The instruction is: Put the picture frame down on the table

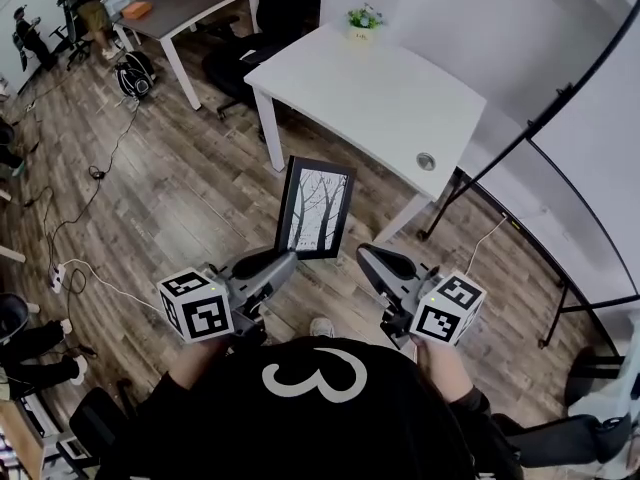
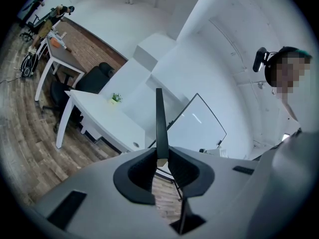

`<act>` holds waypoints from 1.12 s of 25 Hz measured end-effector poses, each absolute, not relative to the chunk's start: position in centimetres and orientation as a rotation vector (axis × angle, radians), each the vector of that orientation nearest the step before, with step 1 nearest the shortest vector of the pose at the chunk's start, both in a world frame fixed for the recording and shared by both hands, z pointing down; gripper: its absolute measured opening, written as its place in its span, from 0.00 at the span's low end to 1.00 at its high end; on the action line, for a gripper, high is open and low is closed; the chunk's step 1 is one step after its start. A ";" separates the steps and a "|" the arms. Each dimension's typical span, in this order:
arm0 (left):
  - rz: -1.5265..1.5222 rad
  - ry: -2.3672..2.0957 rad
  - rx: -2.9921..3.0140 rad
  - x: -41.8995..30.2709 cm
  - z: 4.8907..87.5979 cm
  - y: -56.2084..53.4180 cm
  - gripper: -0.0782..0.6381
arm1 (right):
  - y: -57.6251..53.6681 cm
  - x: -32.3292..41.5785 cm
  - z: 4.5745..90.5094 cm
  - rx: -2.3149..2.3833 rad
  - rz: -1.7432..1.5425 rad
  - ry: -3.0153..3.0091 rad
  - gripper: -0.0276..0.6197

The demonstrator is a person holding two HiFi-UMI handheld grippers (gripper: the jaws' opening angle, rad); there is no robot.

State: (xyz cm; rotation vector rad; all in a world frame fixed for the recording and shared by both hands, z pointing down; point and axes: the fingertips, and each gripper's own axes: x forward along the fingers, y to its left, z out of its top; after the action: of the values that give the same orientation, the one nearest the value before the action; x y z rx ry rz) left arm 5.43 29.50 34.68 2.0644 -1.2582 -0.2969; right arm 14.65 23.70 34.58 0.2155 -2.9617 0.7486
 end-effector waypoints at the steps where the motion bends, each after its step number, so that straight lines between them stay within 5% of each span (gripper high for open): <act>1: -0.297 -1.260 2.064 5.6 34.7 28.7 0.22 | 22.9 14.8 34.7 0.210 0.751 -2.962 0.08; 28: -0.294 -1.250 2.083 2.1 35.6 18.0 0.22 | 12.7 11.1 34.9 0.228 0.738 -2.974 0.08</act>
State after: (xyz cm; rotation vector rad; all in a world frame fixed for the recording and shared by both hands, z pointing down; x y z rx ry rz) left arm 2.15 17.97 35.61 2.0826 -1.2500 -0.2942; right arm 11.11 12.66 34.85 0.2279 -2.9736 0.7379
